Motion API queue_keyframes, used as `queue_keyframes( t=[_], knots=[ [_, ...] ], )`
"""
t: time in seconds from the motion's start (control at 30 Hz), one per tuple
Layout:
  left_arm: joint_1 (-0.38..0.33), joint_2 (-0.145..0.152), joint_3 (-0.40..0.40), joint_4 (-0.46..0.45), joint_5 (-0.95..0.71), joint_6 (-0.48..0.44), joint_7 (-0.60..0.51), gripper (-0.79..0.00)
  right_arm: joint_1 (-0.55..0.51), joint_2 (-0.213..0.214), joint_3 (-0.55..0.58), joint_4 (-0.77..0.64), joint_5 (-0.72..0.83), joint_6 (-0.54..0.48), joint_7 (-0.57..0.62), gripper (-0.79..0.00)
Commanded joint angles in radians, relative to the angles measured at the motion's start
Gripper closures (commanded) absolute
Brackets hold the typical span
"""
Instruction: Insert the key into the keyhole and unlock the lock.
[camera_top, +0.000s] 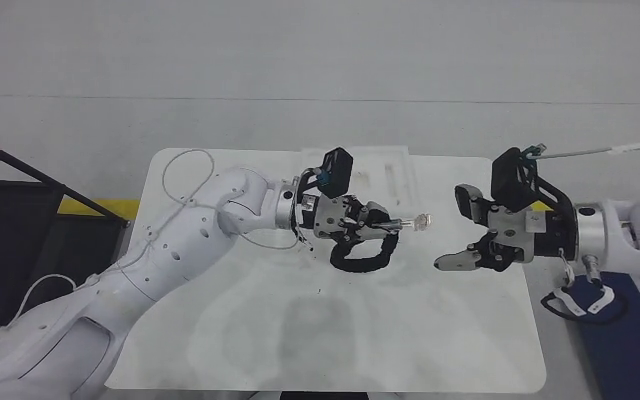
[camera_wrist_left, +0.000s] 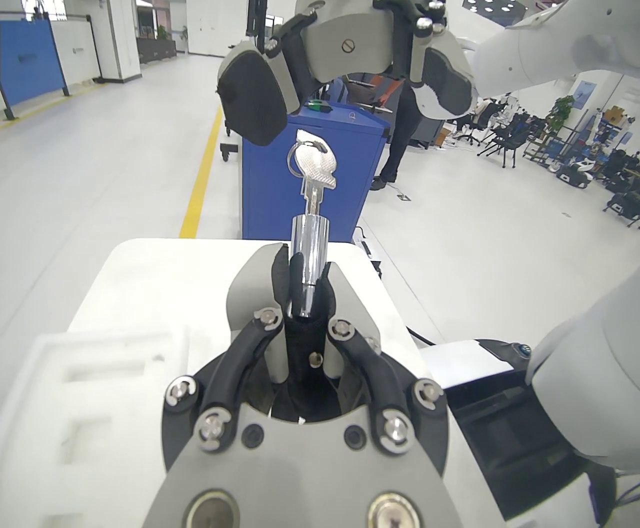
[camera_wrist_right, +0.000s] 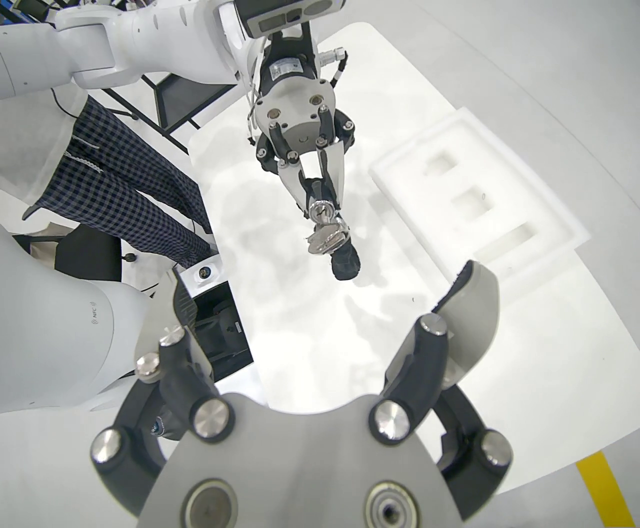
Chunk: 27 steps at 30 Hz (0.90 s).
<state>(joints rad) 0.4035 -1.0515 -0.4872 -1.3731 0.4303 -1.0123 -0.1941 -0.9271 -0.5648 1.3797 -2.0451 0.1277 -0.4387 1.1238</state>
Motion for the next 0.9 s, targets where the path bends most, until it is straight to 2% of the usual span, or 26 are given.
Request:
queue_keyframes(
  t=[0.0, 0.17, 0.27, 0.33, 0.5, 0.63, 0.83, 0.87],
  knots=[
    [-0.013, 0.020, 0.000, -0.003, -0.081, 0.000, -0.086, 0.000, 0.000, 0.000, 0.000, 0.000, 0.000, 0.001, 0.000, -0.785],
    [-0.030, 0.046, 0.008, -0.006, -0.191, 0.000, -0.211, 0.000, 0.000, 0.000, 0.000, 0.000, 0.000, 0.001, 0.000, -0.785],
    [-0.031, 0.046, 0.024, -0.003, -0.235, 0.000, -0.247, 0.000, 0.000, 0.000, 0.000, 0.000, 0.000, 0.001, 0.000, -0.785],
    [-0.034, 0.042, 0.034, 0.005, -0.262, 0.000, -0.259, 0.000, -0.011, -0.003, 0.002, -0.018, -0.030, -0.003, -0.056, -0.785],
    [-0.047, 0.023, 0.066, 0.032, -0.315, 0.000, -0.290, 0.000, -0.022, -0.011, -0.024, -0.057, -0.272, -0.210, -0.135, -0.785],
    [-0.061, 0.004, 0.085, 0.057, -0.337, 0.000, -0.306, 0.000, -0.032, -0.023, -0.054, -0.053, -0.429, -0.326, -0.253, -0.785],
    [-0.072, -0.016, 0.112, 0.080, -0.397, 0.000, -0.365, 0.000, -0.041, -0.035, -0.068, -0.056, -0.604, -0.398, -0.383, -0.785],
    [-0.072, -0.018, 0.115, 0.083, -0.408, 0.000, -0.375, 0.000, -0.043, -0.037, -0.069, -0.058, -0.630, -0.404, -0.401, -0.754]
  ],
)
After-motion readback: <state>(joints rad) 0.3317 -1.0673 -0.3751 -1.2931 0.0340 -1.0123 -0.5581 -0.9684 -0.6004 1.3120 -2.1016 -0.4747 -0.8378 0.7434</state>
